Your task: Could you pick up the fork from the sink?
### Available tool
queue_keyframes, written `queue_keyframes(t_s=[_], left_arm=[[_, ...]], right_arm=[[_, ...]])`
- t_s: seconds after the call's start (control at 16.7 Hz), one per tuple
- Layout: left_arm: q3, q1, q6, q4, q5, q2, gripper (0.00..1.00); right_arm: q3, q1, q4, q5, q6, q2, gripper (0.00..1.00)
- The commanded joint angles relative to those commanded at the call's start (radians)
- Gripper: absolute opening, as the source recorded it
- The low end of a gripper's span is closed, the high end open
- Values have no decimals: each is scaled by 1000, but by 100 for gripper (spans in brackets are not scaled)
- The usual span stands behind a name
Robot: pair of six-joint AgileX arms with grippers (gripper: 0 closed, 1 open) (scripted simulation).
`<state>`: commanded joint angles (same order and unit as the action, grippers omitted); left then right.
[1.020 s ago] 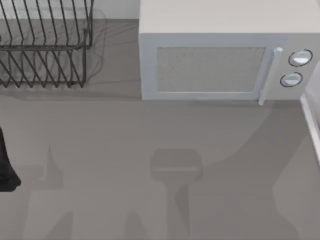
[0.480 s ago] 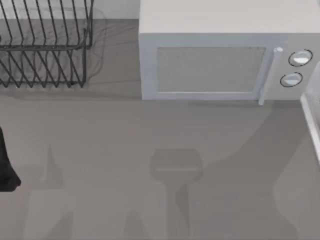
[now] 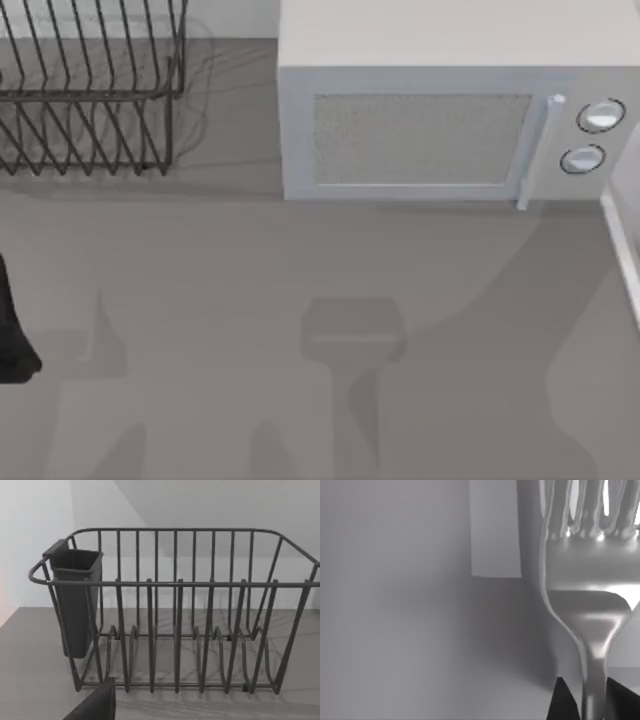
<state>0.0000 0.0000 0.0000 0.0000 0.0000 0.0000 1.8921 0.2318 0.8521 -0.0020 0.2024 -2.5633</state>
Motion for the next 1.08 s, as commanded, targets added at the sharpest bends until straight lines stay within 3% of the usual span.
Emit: queue_keyframes(t_s=[0.6, 1.08], left_arm=[[0, 0, 0, 0, 0, 0, 100], [0, 0, 0, 0, 0, 0, 100]], right_arm=[[286, 2, 437, -2, 3, 139, 0], [270, -5, 467, -1, -34, 180, 0]])
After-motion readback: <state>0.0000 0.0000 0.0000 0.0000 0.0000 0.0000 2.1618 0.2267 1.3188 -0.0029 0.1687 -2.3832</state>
